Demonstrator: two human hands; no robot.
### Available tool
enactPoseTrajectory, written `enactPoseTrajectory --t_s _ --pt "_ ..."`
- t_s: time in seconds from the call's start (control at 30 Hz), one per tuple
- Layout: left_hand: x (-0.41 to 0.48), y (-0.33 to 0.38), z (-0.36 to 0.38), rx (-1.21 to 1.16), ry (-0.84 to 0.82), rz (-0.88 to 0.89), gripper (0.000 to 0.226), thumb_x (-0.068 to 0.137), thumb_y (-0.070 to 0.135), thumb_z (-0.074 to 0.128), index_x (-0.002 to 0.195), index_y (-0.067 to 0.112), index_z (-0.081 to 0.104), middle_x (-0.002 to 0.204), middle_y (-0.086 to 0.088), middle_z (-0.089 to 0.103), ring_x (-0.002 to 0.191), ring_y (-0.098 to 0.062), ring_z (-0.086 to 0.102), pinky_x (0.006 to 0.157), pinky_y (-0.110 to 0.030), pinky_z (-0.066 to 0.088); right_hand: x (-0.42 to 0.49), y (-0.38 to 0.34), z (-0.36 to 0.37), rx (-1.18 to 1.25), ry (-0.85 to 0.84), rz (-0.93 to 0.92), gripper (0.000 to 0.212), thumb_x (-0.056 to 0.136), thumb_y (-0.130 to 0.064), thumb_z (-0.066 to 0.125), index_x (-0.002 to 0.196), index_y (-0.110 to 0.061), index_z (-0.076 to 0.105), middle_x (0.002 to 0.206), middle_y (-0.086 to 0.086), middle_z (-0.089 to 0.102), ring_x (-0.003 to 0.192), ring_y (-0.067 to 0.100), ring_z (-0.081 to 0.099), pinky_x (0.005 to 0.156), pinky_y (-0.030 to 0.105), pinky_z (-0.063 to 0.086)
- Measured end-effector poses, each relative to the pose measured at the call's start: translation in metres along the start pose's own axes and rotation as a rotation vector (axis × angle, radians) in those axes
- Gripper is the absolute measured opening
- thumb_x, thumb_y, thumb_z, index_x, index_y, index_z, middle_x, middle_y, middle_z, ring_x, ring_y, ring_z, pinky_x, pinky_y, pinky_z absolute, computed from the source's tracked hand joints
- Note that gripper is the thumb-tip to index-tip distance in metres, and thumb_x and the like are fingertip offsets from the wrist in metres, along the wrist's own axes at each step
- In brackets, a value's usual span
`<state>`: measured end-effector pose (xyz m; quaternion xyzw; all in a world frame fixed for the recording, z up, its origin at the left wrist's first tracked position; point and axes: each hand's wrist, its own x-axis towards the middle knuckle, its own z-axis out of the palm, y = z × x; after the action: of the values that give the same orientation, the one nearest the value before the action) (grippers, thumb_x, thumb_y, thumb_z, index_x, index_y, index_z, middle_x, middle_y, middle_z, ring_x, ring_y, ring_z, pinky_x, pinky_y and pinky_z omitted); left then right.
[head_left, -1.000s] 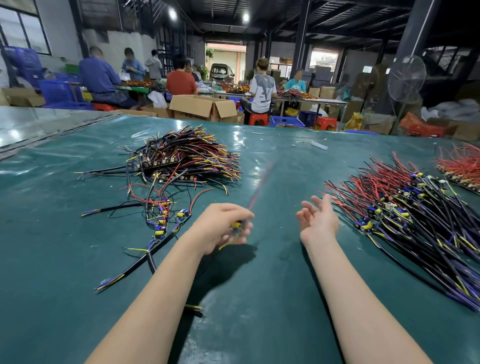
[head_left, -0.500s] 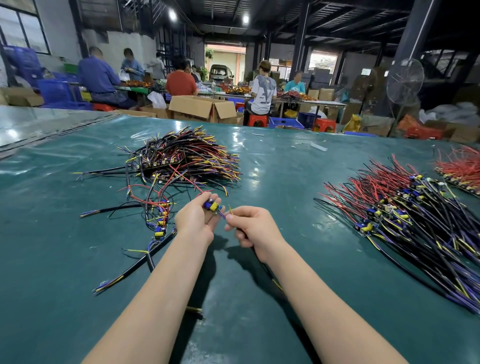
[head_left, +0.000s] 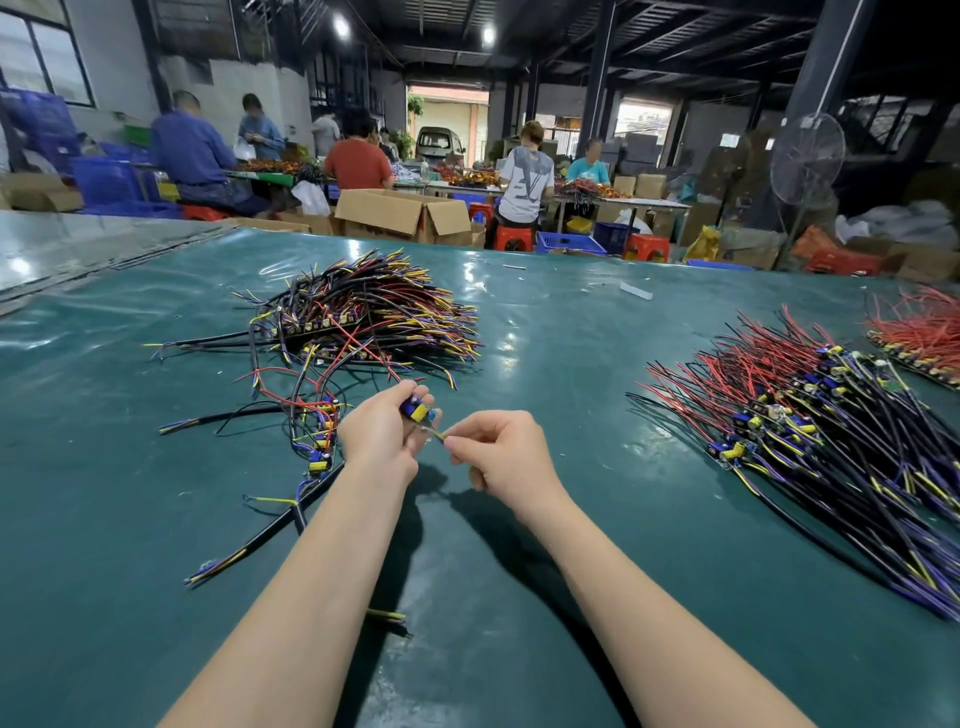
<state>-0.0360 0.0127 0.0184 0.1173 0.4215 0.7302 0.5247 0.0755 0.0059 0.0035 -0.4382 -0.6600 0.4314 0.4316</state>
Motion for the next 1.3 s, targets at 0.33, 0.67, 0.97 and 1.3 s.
enactPoseTrajectory --t_s 0.33,0.67,0.97,1.3 --pt "-0.003 -0.011 0.004 0.035 0.025 -0.049 0.022 0.091 0.006 0.052 0.069 0.011 0.051 0.049 0.003 0.058 0.042 -0.005 0.055 0.039 -0.016 0.046 0.000 0.007 -0.009 -0.357 0.044 0.027 0.015 0.079 -0.005 0.056 0.077 -0.013 0.067 0.072 0.003 0.064 0.055 0.016 0.054 0.055 0.024 0.047" --pt "-0.017 -0.025 0.015 -0.098 -0.029 -0.211 0.019 0.093 0.004 0.051 0.073 0.004 0.052 0.061 -0.008 0.057 0.049 -0.014 0.057 0.049 -0.020 0.048 0.001 0.011 0.000 -0.596 0.239 -0.251 0.011 0.084 -0.021 0.061 0.093 -0.017 0.059 0.093 0.002 0.067 0.085 0.028 0.057 0.071 0.032 0.040" --pt "0.003 0.004 -0.005 -0.156 0.071 -0.114 0.024 0.093 0.011 0.049 0.069 0.012 0.053 0.077 0.002 0.058 0.095 -0.014 0.055 0.091 -0.029 0.041 0.003 0.014 -0.023 -0.792 0.216 -0.253 0.013 0.084 -0.034 0.061 0.088 -0.022 0.062 0.084 -0.001 0.069 0.082 0.026 0.057 0.061 0.028 0.032" --pt "-0.009 -0.003 0.005 -0.197 -0.137 -0.161 0.023 0.092 0.013 0.052 0.069 0.011 0.056 0.045 0.006 0.062 0.071 -0.009 0.057 0.086 -0.026 0.046 0.009 0.007 -0.132 -1.123 0.654 -0.107 0.018 0.090 -0.031 0.054 0.095 -0.015 0.060 0.093 0.013 0.068 0.087 0.035 0.062 0.063 0.033 0.037"
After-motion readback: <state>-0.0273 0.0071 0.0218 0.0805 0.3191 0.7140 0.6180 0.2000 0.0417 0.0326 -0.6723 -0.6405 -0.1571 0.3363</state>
